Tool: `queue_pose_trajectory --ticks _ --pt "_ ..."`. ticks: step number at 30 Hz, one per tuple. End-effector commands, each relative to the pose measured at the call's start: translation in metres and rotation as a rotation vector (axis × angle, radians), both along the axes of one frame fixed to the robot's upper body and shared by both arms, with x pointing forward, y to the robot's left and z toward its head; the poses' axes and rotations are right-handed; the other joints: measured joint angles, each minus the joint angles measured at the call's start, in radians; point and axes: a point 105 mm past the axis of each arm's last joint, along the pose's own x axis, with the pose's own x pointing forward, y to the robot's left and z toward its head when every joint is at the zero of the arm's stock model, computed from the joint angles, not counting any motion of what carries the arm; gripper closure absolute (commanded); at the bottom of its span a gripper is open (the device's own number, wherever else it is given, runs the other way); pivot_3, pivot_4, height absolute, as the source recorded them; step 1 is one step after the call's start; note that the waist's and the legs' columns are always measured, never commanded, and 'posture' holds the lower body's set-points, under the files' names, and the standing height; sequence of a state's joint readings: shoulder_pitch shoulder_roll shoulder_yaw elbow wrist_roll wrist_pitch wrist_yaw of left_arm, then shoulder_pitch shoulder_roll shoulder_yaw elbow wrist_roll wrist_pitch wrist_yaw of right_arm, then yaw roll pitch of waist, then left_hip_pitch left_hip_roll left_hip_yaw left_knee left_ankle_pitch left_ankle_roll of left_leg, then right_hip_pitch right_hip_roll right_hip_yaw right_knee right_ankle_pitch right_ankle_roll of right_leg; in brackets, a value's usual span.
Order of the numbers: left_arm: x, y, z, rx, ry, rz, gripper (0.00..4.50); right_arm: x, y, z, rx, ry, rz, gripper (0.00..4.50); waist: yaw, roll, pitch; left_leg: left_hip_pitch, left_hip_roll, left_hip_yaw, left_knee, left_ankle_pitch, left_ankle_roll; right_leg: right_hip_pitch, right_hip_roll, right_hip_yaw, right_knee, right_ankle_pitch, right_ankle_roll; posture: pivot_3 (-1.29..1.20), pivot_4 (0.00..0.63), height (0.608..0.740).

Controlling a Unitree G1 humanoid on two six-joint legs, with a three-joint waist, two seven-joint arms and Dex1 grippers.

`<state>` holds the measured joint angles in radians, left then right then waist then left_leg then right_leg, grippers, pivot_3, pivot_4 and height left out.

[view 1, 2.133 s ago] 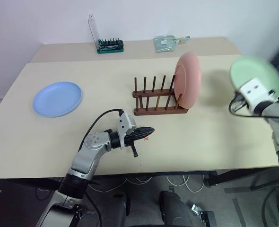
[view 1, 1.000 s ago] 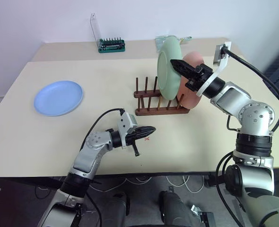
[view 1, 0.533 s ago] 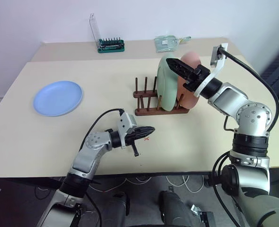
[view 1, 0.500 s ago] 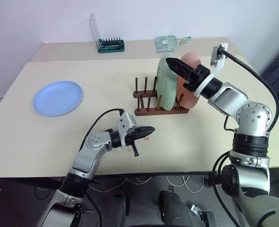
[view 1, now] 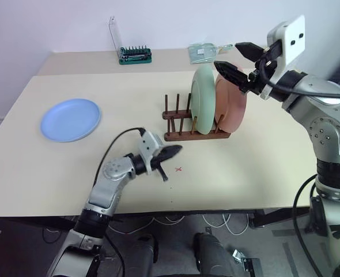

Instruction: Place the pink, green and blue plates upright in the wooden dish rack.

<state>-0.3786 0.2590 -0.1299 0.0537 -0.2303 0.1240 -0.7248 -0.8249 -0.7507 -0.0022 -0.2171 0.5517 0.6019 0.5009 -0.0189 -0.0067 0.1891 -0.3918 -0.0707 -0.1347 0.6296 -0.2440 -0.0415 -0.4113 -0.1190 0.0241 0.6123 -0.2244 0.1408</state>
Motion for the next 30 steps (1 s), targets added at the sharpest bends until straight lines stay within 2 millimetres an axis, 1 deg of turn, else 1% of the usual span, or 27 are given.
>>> queue_pose_trajectory --ticks 1,2,3,4,5,6,7,10,12,13,15,16,18,19,21,23,25,28,30 --pt "0.020 0.044 0.049 -0.145 -0.117 0.211 3.12 -0.019 0.029 -0.007 -0.184 -0.124 0.112 0.97 -0.001 0.000 0.000 0.000 0.000 0.000 0.000 0.000 0.000 0.000 0.000 0.000 0.000 0.000 0.000 0.00 0.150 0.740" --pt "0.024 0.056 0.056 -0.162 -0.135 0.273 2.59 -0.022 0.034 -0.011 -0.214 -0.143 0.132 0.97 -0.001 0.000 0.000 0.000 0.000 0.000 0.000 0.000 0.000 0.000 0.000 0.000 0.000 0.000 0.000 0.00 0.150 0.740" --pt "0.026 0.064 0.061 -0.173 -0.145 0.313 2.13 -0.024 0.037 -0.014 -0.233 -0.157 0.146 0.97 -0.001 0.000 0.000 0.000 0.000 0.000 0.000 0.000 0.000 0.000 0.000 0.000 0.000 0.000 0.000 0.00 0.150 0.740" --pt "0.035 0.102 0.070 -0.200 -0.150 0.486 1.60 -0.024 0.041 -0.020 -0.261 -0.167 0.158 0.97 0.000 -0.001 0.000 0.000 0.000 0.000 0.000 0.000 0.000 0.000 0.000 0.000 0.000 0.000 0.000 0.00 0.150 0.740" --pt "0.041 0.142 0.074 -0.218 -0.136 0.672 1.11 -0.023 0.044 -0.025 -0.277 -0.168 0.165 0.97 0.000 -0.001 0.000 0.000 0.000 0.000 0.000 0.000 0.000 0.000 0.000 0.000 0.000 0.000 0.000 0.00 0.150 0.740" --pt "0.043 0.169 0.077 -0.235 -0.125 0.802 1.11 -0.023 0.046 -0.029 -0.289 -0.170 0.169 0.97 -0.002 -0.002 0.001 0.000 0.000 0.000 0.000 0.000 0.000 0.000 0.000 0.000 0.000 0.000 0.000 0.00 0.150 0.740" --pt "0.042 0.192 0.078 -0.260 -0.103 0.913 1.11 -0.022 0.047 -0.032 -0.299 -0.171 0.173 0.97 -0.003 -0.002 0.001 0.000 0.000 -0.001 0.000 0.000 0.000 -0.001 0.000 0.000 0.000 0.000 0.000 0.00 0.150 0.740" --pt "0.036 0.241 0.078 -0.392 -0.007 1.199 1.11 -0.019 0.048 -0.039 -0.318 -0.171 0.181 0.97 0.004 -0.003 0.001 0.000 0.000 -0.001 0.000 0.000 0.000 -0.001 0.000 0.000 0.001 0.000 0.000 0.00 0.150 0.740" --pt "0.029 0.271 0.070 -0.423 0.075 1.387 1.11 -0.016 0.048 -0.043 -0.331 -0.169 0.183 0.97 0.013 -0.005 0.002 0.000 -0.001 -0.002 0.001 0.000 -0.001 0.001 0.000 -0.001 0.000 0.000 0.000 0.00 0.150 0.740" --pt "0.026 0.282 0.063 -0.436 0.122 1.456 1.11 -0.015 0.048 -0.044 -0.334 -0.168 0.184 0.97 0.015 -0.006 0.002 0.000 -0.001 -0.002 0.001 0.000 -0.001 0.001 0.000 -0.001 0.000 0.000 0.000 0.00 0.150 0.740" --pt "0.025 0.290 0.053 -0.473 0.210 1.503 1.11 -0.014 0.048 -0.046 -0.335 -0.168 0.186 0.97 0.015 -0.008 0.002 0.000 -0.001 -0.003 0.001 0.001 -0.001 0.001 0.000 -0.001 0.000 0.000 0.000 0.00 0.150 0.740" --pt "0.026 0.291 0.050 -0.496 0.249 1.501 1.11 -0.013 0.048 -0.046 -0.335 -0.168 0.187 0.97 0.014 -0.008 0.003 0.000 -0.001 -0.003 0.001 0.001 -0.002 0.001 0.000 -0.001 0.000 0.000 0.000 0.00 0.150 0.740" --pt "0.032 0.284 0.041 -0.461 0.311 1.461 1.11 -0.013 0.049 -0.046 -0.335 -0.170 0.189 0.97 0.011 -0.008 0.003 0.000 -0.001 -0.003 0.001 0.001 -0.002 0.001 0.000 -0.001 0.000 0.000 0.000 0.00 0.150 0.740" --pt "0.035 0.281 0.033 -0.458 0.365 1.451 1.11 -0.013 0.050 -0.047 -0.335 -0.170 0.191 0.97 0.009 -0.008 0.003 0.000 -0.001 -0.003 0.000 0.001 -0.003 0.001 0.000 -0.001 0.000 0.000 0.000 0.00 0.150 0.740" --pt "0.034 0.284 0.017 -0.438 0.460 1.499 1.11 -0.013 0.050 -0.048 -0.333 -0.169 0.189 0.97 0.007 -0.009 0.003 0.000 -0.001 -0.003 0.000 0.002 -0.003 0.001 0.000 -0.001 0.001 0.000 0.000 0.00 0.150 0.740" --pt "0.035 0.284 0.011 -0.513 0.518 1.500 1.11 -0.013 0.048 -0.049 -0.336 -0.165 0.182 0.97 0.005 -0.009 0.003 0.000 -0.001 -0.003 0.000 0.002 -0.003 0.000 0.000 -0.001 0.001 0.000 0.000 0.00 0.150 0.740" --pt "0.038 0.279 0.008 -0.529 0.553 1.489 1.11 -0.014 0.046 -0.051 -0.340 -0.162 0.172 0.97 0.004 -0.009 0.003 0.000 -0.001 -0.003 0.000 0.002 -0.003 0.000 0.000 -0.001 0.001 0.000 0.000 0.00 0.150 0.740" --pt "0.040 0.277 0.005 -0.565 0.577 1.514 1.94 -0.014 0.043 -0.053 -0.341 -0.159 0.159 0.97 0.005 -0.009 0.003 0.000 -0.001 -0.003 0.000 0.002 -0.004 0.000 0.000 -0.001 0.001 0.000 0.000 0.00 0.150 0.740" --pt "0.041 0.278 0.006 -0.581 0.569 1.527 2.89 -0.014 0.043 -0.053 -0.338 -0.157 0.154 0.97 0.004 -0.009 0.002 0.000 -0.001 -0.003 0.000 0.002 -0.005 0.000 0.000 -0.001 0.001 0.001 0.000 0.00 0.150 0.740"
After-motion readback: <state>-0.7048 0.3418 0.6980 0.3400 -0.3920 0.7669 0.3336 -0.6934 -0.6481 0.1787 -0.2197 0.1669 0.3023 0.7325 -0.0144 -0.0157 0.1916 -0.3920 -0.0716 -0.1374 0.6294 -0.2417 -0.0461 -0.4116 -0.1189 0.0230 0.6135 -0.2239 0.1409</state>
